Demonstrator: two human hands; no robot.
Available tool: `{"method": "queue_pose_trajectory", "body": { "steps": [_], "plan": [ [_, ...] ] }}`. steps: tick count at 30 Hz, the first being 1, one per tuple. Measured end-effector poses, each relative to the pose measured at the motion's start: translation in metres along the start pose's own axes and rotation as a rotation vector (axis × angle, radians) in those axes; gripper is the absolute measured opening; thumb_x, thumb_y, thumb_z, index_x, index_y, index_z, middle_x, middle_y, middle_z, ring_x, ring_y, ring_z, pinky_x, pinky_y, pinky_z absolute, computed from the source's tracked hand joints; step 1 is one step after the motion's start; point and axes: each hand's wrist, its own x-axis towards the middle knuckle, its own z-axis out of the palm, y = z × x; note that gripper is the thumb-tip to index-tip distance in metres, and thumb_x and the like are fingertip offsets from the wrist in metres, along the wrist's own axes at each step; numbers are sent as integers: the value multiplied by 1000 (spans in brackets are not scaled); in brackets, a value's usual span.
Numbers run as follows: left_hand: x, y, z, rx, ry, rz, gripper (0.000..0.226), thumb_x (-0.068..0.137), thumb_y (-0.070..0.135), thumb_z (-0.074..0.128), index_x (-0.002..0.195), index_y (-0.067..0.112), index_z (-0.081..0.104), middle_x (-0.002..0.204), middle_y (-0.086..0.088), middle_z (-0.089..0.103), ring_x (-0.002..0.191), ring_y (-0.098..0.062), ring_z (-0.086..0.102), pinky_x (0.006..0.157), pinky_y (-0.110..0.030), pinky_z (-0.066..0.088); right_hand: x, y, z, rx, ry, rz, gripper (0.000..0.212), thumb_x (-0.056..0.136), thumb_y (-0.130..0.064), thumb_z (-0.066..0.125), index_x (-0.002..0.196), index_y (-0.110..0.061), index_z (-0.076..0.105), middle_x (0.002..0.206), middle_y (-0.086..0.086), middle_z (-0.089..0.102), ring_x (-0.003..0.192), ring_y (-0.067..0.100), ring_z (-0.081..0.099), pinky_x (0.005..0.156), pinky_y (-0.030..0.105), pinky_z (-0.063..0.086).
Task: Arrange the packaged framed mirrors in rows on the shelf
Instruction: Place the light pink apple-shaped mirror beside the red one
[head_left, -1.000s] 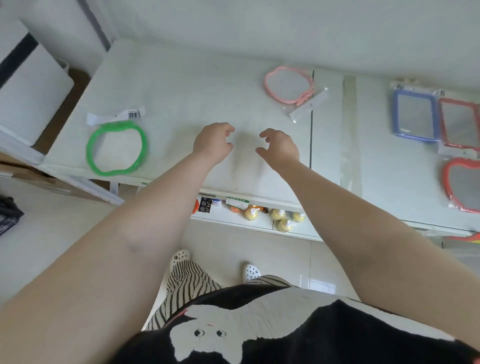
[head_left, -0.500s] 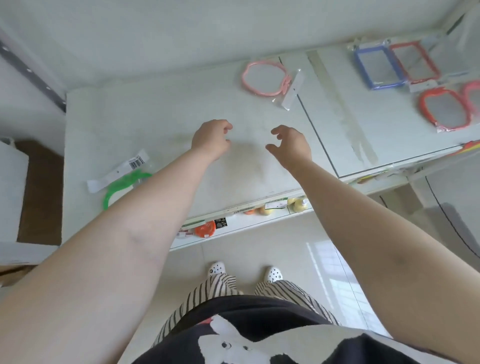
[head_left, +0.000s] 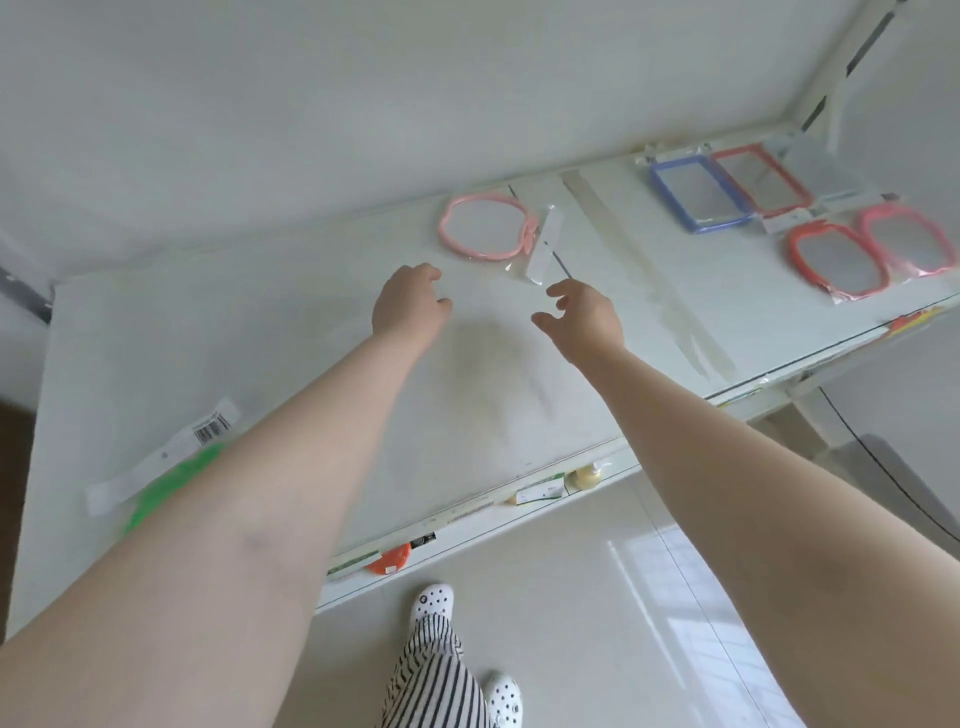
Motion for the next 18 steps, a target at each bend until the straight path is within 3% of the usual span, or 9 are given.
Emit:
{"method": "queue_pose_trajectory", "body": {
  "steps": [8, 12, 18],
  "plan": [
    [94, -3, 45, 42, 146, 19, 55, 89, 26, 57, 137, 5, 39, 139, -18, 42, 129, -34, 44, 101, -38, 40, 101, 11, 38, 40, 147, -17, 59, 87, -43, 61, 137, -17, 44, 132, 5, 56, 123, 28, 51, 95, 40, 48],
    [128, -9, 60, 3, 176, 17, 58, 91, 30, 55, 139, 3, 36, 141, -19, 41, 131, -35, 42, 102, -37, 39, 130, 6, 56, -134, 254, -5, 59, 90, -54, 49, 128, -9, 50, 126, 11, 56, 121, 31, 45, 95, 37, 37],
    [152, -9, 87, 30, 168, 23, 53, 87, 37, 57, 128, 4, 49, 128, -18, 56, 121, -35, 52, 96, -37, 43, 147, 9, 88, -185, 316, 43, 52, 93, -53, 37, 116, -12, 61, 122, 10, 50, 119, 30, 38, 96, 38, 28]
  ]
}}
